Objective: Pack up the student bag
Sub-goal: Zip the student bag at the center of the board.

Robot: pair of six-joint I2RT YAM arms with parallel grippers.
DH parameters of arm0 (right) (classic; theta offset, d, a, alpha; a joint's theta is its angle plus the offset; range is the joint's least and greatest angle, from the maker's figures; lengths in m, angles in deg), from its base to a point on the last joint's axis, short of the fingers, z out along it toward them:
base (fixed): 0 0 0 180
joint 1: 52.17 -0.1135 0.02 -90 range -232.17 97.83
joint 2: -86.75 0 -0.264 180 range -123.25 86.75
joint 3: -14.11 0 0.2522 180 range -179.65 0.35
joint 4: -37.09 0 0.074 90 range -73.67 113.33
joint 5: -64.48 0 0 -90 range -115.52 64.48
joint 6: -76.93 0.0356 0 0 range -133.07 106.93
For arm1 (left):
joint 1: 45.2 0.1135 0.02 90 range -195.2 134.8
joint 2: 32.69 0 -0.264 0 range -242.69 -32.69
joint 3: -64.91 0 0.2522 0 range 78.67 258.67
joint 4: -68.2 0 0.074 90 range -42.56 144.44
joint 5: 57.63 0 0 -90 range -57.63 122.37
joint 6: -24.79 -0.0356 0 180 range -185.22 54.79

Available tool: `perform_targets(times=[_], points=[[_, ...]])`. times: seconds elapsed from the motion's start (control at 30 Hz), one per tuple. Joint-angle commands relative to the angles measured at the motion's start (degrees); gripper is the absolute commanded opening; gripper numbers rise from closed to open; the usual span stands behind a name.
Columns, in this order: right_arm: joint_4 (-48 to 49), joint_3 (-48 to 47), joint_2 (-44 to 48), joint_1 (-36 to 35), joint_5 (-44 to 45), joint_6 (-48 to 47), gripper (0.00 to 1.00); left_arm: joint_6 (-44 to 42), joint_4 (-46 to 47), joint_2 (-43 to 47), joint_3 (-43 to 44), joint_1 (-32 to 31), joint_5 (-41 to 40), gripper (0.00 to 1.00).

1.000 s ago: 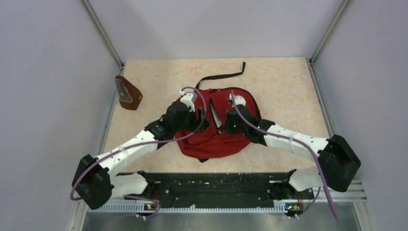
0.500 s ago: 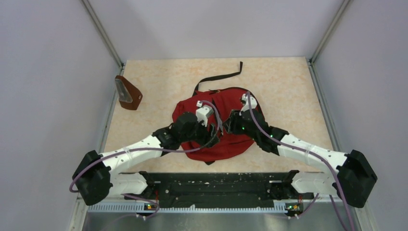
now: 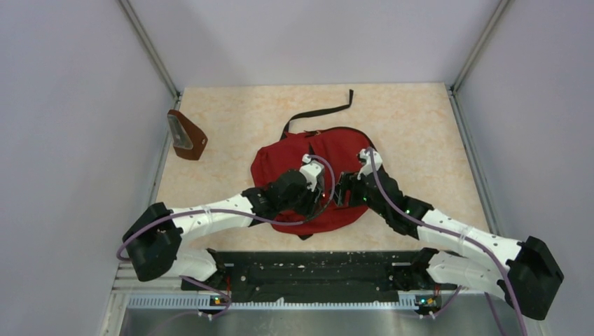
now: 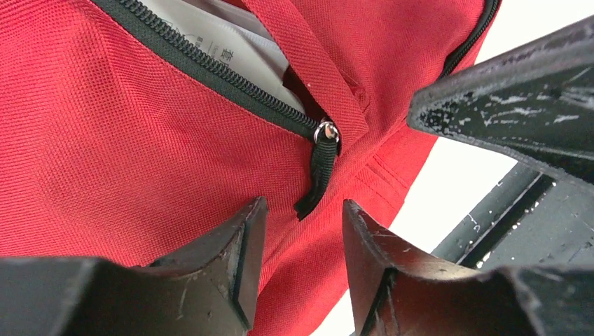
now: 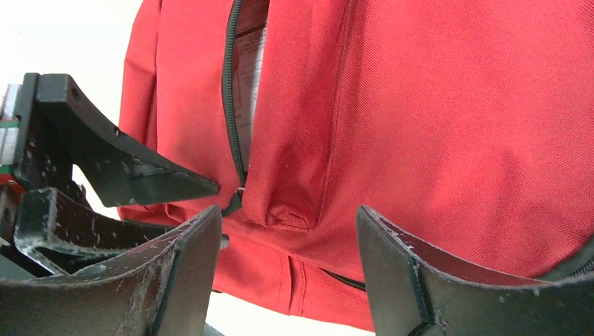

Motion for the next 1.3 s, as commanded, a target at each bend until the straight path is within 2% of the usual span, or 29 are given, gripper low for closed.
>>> perform_targets(times=[0.0, 0.13, 0.27, 0.5, 0.63, 0.9, 0.93, 1.0, 1.2, 1.27], points=[[2.1, 1.7, 2.5, -0.3, -0.5, -2.2, 0.69, -1.1, 4.1, -0.5, 2.0, -0.9, -3.5, 0.45], [4.3, 5.1, 4.7, -0.3, -0.5, -4.4, 0.69, -1.1, 4.3, -0.9, 2.1, -1.0, -4.1, 0.27], [8.3, 8.6, 7.0, -0.4, -2.3, -8.4, 0.69, 0.0, 4.3, -0.8, 2.8, -1.1, -5.5, 0.00], [16.7, 11.1, 5.6, -2.4, -2.7, -14.4, 0.67, 2.4, 6.3, 3.6, 2.3, -1.1, -9.0, 0.00], [20.3, 9.8, 1.8, -4.9, 1.2, -17.3, 0.66, 2.8, 5.8, 4.7, 2.3, -1.1, -10.2, 0.00], [27.4, 7.5, -8.2, -7.6, 3.4, -19.2, 0.66, 3.8, 5.3, 4.1, 2.8, -1.1, -11.7, 0.00], [28.4, 7.2, -9.2, -8.0, 3.8, -19.2, 0.63, 3.8, 5.5, 4.0, 3.0, -1.1, -11.7, 0.00], [29.5, 6.2, -11.5, -8.5, 4.6, -19.0, 0.46, 3.4, 5.7, 3.7, 3.5, -1.1, -12.3, 0.00], [28.9, 4.6, -16.1, -9.6, 6.8, -18.4, 0.08, 1.8, 5.0, 2.6, 7.7, -1.0, -19.5, 0.00], [28.1, 4.7, -16.0, -9.9, 6.8, -17.9, 0.00, -0.2, 5.7, 2.0, 8.3, -1.0, -21.9, 0.00]])
